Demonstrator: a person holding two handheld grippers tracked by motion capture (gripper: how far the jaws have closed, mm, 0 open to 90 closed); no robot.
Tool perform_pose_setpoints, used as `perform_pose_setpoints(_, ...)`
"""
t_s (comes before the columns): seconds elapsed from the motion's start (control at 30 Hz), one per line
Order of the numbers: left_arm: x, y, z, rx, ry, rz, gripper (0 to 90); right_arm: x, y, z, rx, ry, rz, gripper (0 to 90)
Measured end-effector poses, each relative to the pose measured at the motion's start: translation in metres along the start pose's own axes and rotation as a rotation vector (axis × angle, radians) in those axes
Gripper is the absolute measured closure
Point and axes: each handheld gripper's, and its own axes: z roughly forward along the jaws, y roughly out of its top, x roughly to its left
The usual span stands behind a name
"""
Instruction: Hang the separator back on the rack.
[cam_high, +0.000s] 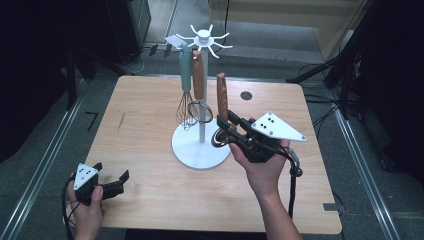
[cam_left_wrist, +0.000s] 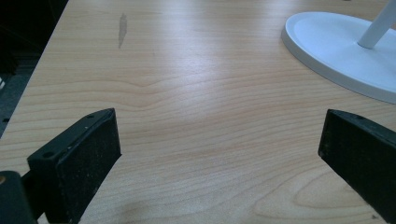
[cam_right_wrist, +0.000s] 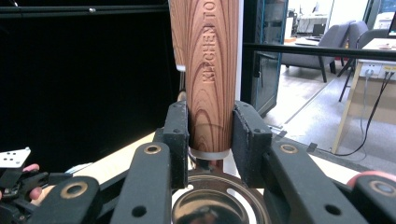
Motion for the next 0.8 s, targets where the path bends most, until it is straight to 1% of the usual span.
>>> perform_pose_setpoints(0.17, 0.001, 0.0, 0.0, -0.002, -0.003, -0.008, 0.0, 0.002, 0.005, 0.003, -0.011, -0.002, -0.004, 71.0)
perform_pose_setpoints(0.43, 0.001, 0.0, 0.0, -0.007, -0.001, -0.013, 0.0, 0.003, 0.011, 0.006, -0.022, 0.0, 0.004, 71.0)
perform_pose_setpoints(0.6, 0.001, 0.0, 0.0, -0.009, -0.004, -0.018, 0.0, 0.003, 0.015, 0.006, -0.03, 0.0, 0.007, 71.0)
perform_pose_setpoints(0.77, 0.001, 0.0, 0.0, -0.01, -0.004, -0.021, 0.0, 0.002, 0.019, 0.005, -0.045, -0.01, 0.008, 71.0)
perform_pose_setpoints(0.8, 0.002, 0.0, 0.0, -0.01, -0.004, -0.021, 0.0, 0.002, 0.02, 0.005, -0.046, -0.011, 0.014, 71.0)
